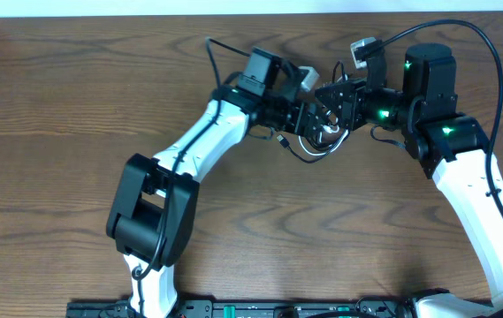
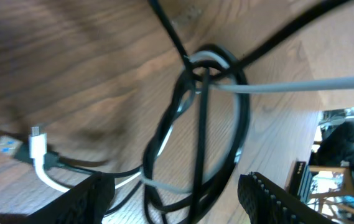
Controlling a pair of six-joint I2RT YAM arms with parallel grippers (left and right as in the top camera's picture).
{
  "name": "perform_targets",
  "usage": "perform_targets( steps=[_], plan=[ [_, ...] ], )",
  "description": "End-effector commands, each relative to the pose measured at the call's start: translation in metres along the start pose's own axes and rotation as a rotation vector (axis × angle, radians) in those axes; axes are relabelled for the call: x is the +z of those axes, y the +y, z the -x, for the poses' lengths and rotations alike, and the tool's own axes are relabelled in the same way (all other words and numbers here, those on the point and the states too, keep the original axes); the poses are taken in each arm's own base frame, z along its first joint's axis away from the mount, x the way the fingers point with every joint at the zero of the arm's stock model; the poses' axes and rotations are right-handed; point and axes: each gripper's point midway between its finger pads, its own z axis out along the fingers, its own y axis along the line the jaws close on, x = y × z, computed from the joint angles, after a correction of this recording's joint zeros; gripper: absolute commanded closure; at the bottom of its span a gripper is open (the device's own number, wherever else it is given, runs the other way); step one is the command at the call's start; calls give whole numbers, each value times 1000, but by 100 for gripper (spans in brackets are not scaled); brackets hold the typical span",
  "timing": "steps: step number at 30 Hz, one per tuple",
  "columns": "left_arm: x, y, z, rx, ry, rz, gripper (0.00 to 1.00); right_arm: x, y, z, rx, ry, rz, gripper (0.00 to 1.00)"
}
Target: Untangle cables
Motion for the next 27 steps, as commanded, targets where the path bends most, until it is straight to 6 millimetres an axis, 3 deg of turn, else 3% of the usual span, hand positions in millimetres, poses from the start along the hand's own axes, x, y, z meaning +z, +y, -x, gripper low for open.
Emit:
perform_targets(
  steps=[1, 3, 6, 9, 11, 12, 18, 23, 27],
  plan=[
    [15, 3, -6, 25, 16, 33, 31, -3, 3, 5, -3, -11, 17, 99],
    [17, 0, -6, 33, 17, 29, 31, -3, 3, 5, -3, -12, 17, 99],
    [18, -1, -6, 38, 13, 28, 44, -3, 3, 5, -2, -11, 17, 99],
    [17, 4, -4, 38, 7, 60, 65, -3, 3, 5, 3, -12, 17, 99],
    [17, 10, -3, 38, 0, 91, 87, -3, 3, 6, 11, -14, 16, 99],
    [17, 12, -3, 38, -4, 106, 92, -3, 2, 6, 12, -16, 16, 99],
    [16, 19, -2, 34, -6, 141, 93, -20, -20, 30, 148, -107, -22, 99],
    [16, 19, -9, 18, 18, 142, 93, -50, -71, 58, 365, -271, -178, 99],
    [17, -7, -18, 66, 62, -12, 93, -67, -103, 70, 439, -384, -321, 99]
  ],
)
